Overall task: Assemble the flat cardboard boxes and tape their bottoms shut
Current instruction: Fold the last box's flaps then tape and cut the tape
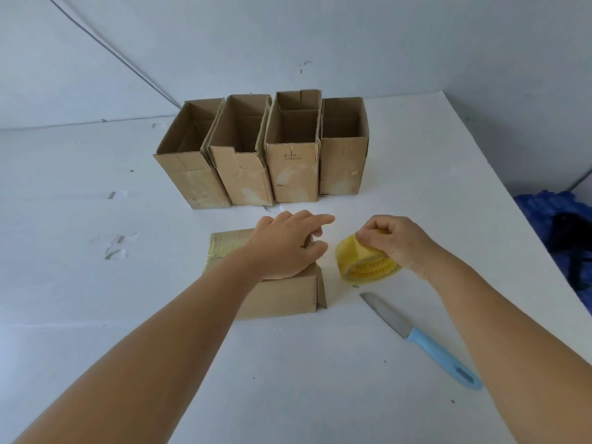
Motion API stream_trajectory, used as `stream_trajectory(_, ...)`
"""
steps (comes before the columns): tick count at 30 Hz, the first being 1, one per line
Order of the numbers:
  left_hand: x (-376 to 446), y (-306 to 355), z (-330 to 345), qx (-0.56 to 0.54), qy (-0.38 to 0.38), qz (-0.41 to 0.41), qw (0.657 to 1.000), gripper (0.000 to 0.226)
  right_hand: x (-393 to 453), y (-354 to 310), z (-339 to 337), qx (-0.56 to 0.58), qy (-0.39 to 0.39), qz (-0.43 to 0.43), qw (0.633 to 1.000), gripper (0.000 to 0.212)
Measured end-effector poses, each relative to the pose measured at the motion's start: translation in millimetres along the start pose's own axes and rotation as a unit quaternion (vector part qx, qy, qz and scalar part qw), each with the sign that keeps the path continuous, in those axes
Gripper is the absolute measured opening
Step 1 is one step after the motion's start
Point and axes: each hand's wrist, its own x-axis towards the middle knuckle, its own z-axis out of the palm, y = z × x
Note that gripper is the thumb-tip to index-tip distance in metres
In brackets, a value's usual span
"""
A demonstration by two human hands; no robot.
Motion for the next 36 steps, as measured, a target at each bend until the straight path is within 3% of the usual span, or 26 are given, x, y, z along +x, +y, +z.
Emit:
stream_trajectory(5,15.1,5.5,-13.8,-0.018,-0.089,-0.037,0.995,0.055,-0.2,4.1,-4.8,-0.144,0.000,0.015,0.989,0.020)
stream_trajectory(9,27.9,8.2,-22.9,-0.007,-0.133,-0.013,0.991,0.050,-4.8,6.8,-10.2,-0.130,0.015,0.027,0.991,0.020)
stream_trajectory(13,33.8,9.4,-32.3,-0.140,-0.213,-0.025,0.967,0.057,-8.8,8.3,-10.6,-0.126,0.011,0.029,0.992,0.019)
stream_trajectory(18,37.5,12.8,-40.8,-0.135,-0.287,-0.002,0.948,0.068,-11.9,6.6,-5.0,-0.132,-0.008,0.041,0.990,0.016)
stream_trajectory(23,35.8,15.2,-40.6,-0.134,-0.293,0.015,0.946,0.070,-17.8,4.7,-2.1,-0.169,0.008,0.048,0.984,0.017)
stream_trajectory(29,30.2,10.5,-37.6,-0.160,-0.276,0.027,0.947,0.069,-41.3,12.4,14.8,-0.177,0.124,0.055,0.975,0.066)
stream_trajectory(33,30.6,7.6,-35.2,-0.166,-0.271,0.035,0.948,0.070,-64.9,28.5,24.5,-0.124,0.244,0.088,0.958,0.031)
stream_trajectory(36,31.7,5.7,-34.3,-0.156,-0.268,0.040,0.950,0.070,-83.8,44.0,30.8,-0.215,0.163,0.191,0.944,0.029)
